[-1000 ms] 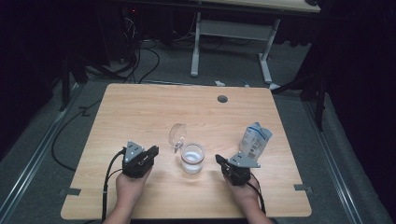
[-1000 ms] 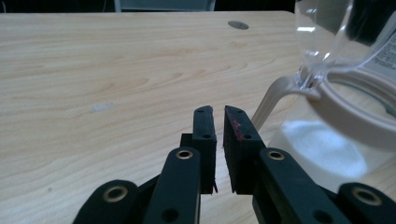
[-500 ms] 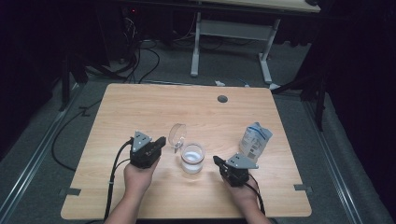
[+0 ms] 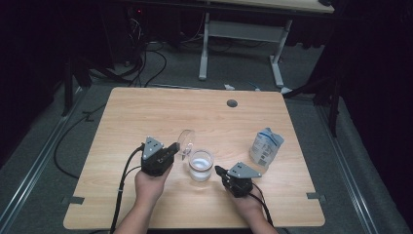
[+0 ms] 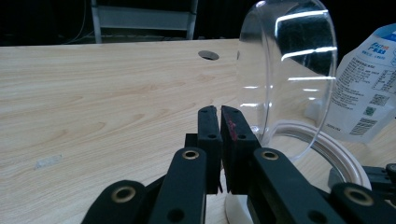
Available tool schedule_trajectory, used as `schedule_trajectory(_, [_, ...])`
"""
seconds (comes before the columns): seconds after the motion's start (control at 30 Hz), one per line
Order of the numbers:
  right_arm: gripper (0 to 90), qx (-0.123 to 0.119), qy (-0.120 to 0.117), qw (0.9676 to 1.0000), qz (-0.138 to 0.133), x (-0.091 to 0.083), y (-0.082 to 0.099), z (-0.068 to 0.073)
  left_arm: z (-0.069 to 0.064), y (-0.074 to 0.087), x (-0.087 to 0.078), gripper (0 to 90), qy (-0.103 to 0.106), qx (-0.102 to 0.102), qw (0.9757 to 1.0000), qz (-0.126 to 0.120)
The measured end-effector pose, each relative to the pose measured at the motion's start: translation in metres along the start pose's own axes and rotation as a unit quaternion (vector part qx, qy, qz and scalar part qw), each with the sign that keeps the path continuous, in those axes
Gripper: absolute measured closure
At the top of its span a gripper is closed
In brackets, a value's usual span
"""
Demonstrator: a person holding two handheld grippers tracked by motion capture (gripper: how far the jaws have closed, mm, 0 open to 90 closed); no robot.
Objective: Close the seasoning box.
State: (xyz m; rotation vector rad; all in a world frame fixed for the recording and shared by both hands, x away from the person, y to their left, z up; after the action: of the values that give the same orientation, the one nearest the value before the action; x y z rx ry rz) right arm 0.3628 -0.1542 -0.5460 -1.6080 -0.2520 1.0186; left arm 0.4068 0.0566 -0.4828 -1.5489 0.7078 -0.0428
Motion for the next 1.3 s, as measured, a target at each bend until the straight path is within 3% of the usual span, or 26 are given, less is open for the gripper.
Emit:
schedule_trajectory(0.47, [89.9, -0.006, -0.004, 1.0, -0.001, 0.003, -0.002, 0.005, -0.017, 0.006, 0.0, 86.7, 0.016, 0.014, 0.9998, 0.002])
schedule_trajectory(0.63, [89.9, -0.006, -0.001, 1.0, -0.001, 0.002, -0.002, 0.005, -0.014, 0.01, -0.002, 85.8, 0.012, 0.018, 0.9997, 0.008])
schedule_trajectory(0.77, [89.9, 0.001, 0.007, 1.0, -0.003, 0.0, -0.002, 0.001, 0.0, 0.019, -0.006, 84.5, -0.006, 0.044, 0.9989, 0.018])
schedule_trajectory(0.97, [89.9, 0.004, 0.021, 0.9997, -0.013, -0.001, -0.01, -0.008, 0.042, 0.046, -0.034, 73.3, -0.05, 0.063, 0.9962, 0.031])
schedule_trajectory(1.13, [89.9, -0.005, 0.028, 0.9994, -0.018, 0.0, -0.018, -0.009, 0.075, 0.071, -0.058, 61.5, -0.081, 0.05, 0.9947, 0.038])
schedule_trajectory(1.3, [89.9, -0.003, 0.025, 0.9994, -0.025, 0.001, -0.024, -0.005, 0.084, 0.088, -0.071, 58.3, -0.092, 0.043, 0.994, 0.04])
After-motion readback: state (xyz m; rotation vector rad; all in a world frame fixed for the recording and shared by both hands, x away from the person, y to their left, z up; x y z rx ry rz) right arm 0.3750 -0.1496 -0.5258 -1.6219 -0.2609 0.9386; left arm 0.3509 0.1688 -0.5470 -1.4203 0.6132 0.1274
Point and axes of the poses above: each handheld gripper's, and its own axes: x roughly forward along the jaws, y roughly out of its underside, z roughly to its left, the point moved 6 cm from there along x, roughly forward along the jaws, and after that the axes turned 9 degrees about -y, right-handed, at the moved point
